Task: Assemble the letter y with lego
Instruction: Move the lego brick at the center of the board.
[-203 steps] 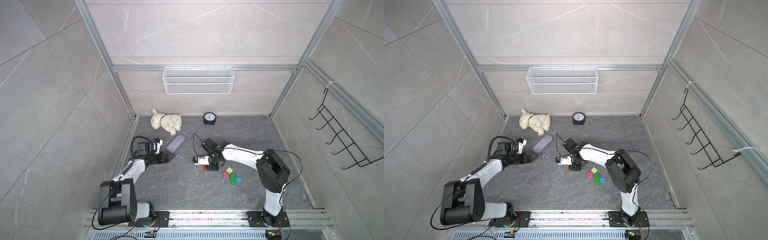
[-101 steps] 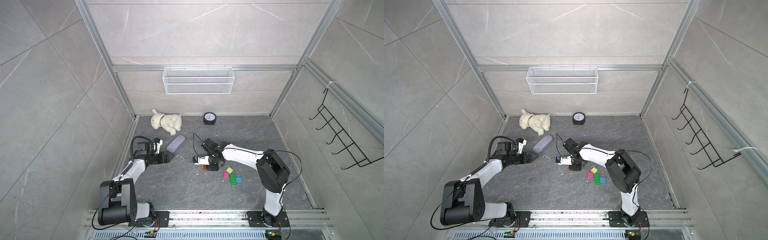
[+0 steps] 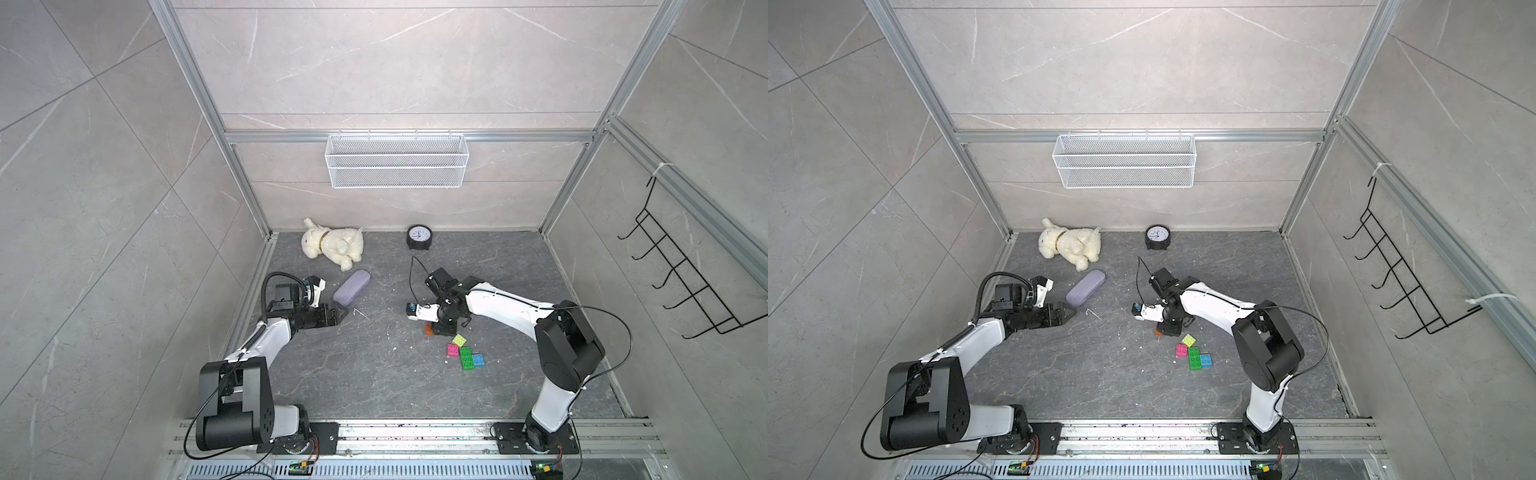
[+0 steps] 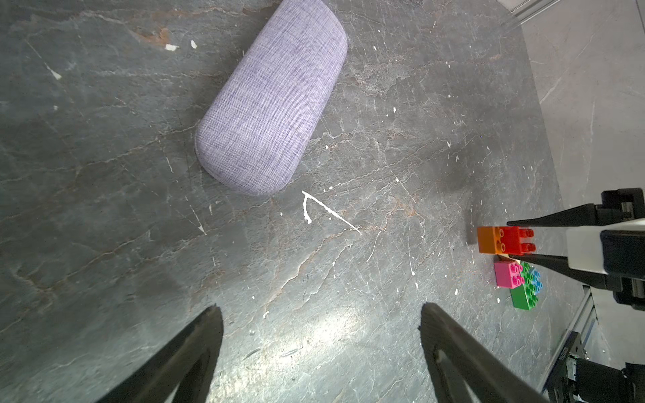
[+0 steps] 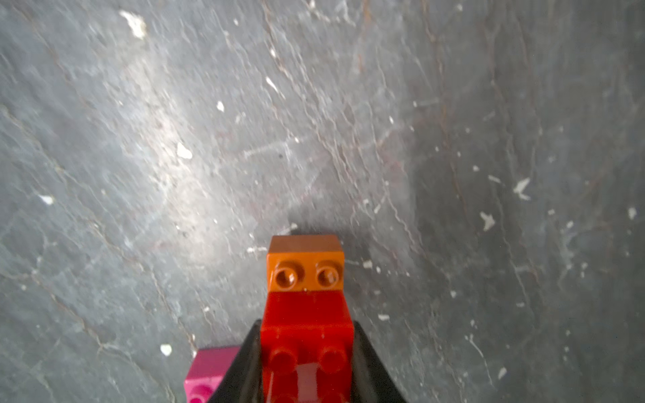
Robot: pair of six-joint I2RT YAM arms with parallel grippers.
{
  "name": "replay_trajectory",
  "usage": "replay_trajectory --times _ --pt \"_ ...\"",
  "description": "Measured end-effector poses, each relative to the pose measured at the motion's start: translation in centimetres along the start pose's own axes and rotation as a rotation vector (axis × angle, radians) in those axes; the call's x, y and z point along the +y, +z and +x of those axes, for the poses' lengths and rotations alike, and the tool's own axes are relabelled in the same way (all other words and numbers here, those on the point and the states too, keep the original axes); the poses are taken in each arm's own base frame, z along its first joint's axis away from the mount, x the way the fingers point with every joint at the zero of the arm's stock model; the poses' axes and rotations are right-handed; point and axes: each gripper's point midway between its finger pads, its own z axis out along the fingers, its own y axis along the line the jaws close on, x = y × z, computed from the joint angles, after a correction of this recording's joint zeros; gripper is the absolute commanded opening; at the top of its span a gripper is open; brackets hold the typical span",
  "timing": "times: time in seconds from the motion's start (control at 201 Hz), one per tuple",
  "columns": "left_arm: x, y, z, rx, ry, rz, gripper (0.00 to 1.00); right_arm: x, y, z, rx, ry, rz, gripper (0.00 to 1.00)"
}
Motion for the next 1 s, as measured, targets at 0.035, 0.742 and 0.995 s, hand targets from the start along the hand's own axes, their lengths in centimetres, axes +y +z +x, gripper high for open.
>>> replay_trajectory --times 0.035,0.742,0.995 --pt "0.0 0.0 0.0 0.0 0.0 0.0 0.91 -0.1 0.0 0.5 0.006 0.008 0.0 0.15" --pt "0.0 0.0 0.0 0.0 0.0 0.0 0.91 -0.3 -1.6 0.9 -0.046 0.014 0.051 0.53" --pt "-0.7 0.0 -0.1 -0.002 0.003 0.039 0.91 2.5 -4.9 2.9 -0.112 -0.065 0.102 0.48"
